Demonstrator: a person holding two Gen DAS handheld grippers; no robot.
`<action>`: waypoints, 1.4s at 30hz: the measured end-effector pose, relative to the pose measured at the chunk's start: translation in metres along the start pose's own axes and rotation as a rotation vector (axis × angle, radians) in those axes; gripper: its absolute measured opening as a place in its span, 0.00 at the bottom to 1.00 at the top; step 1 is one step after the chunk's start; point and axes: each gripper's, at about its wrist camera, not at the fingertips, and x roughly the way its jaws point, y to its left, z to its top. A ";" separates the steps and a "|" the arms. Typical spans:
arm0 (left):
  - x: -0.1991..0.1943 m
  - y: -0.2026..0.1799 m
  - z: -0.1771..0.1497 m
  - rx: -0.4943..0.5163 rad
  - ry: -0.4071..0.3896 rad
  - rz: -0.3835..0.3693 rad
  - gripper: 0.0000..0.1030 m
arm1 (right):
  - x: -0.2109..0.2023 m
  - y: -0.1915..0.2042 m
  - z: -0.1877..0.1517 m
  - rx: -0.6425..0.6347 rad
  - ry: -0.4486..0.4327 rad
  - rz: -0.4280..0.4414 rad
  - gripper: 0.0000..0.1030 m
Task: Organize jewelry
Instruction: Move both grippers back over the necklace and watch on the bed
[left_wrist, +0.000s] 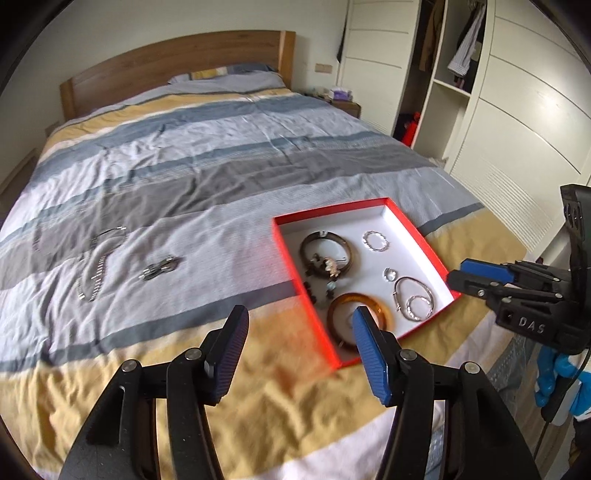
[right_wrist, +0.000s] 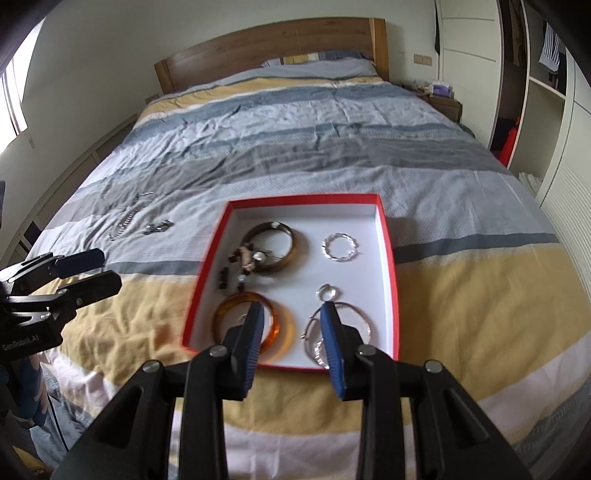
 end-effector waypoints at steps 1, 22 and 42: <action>-0.005 0.002 -0.003 -0.005 -0.004 0.003 0.58 | -0.006 0.005 -0.002 -0.003 -0.007 0.000 0.30; -0.142 0.087 -0.095 -0.180 -0.164 0.117 0.74 | -0.098 0.112 -0.023 -0.112 -0.126 -0.001 0.35; -0.159 0.186 -0.143 -0.324 -0.140 0.251 0.76 | -0.064 0.180 -0.022 -0.213 -0.076 0.092 0.37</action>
